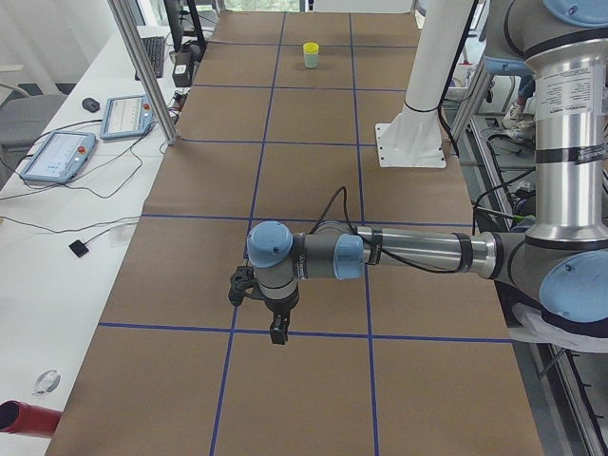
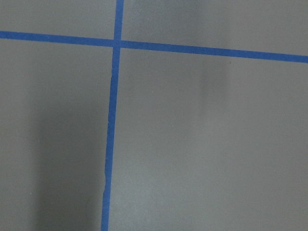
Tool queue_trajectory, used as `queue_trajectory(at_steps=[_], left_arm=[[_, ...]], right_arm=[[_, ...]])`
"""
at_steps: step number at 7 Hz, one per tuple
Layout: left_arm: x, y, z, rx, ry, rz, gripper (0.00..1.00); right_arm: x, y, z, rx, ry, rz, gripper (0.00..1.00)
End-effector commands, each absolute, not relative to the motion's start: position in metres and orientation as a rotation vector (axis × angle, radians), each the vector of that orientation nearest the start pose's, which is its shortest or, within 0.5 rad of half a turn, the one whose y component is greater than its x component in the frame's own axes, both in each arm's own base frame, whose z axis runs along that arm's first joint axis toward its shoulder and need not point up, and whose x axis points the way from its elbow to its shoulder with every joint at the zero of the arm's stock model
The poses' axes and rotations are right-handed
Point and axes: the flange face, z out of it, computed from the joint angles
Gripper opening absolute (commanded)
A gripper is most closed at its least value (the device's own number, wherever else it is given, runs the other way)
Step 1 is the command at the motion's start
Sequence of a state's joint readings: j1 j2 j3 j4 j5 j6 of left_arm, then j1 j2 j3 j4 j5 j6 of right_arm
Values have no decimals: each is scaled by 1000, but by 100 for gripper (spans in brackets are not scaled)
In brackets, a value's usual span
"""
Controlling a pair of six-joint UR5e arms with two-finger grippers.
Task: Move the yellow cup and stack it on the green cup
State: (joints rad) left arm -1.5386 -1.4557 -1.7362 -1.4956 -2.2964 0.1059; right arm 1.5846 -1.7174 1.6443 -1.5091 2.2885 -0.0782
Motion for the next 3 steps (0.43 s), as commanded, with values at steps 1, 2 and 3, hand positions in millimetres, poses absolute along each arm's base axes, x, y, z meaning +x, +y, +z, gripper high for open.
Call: queue_trajectory(at_steps=[1,2,3], left_arm=[[-54,-442,643,1,726,120,100],[-54,-442,643,1,726,120,100],[-53,-442,643,0,726,120,100]], right_arm=[[74,-427,687,24,-718,-58,100],[74,-429,686,27,-718,-58,100],[74,-433,683,32,-717,-60,100]])
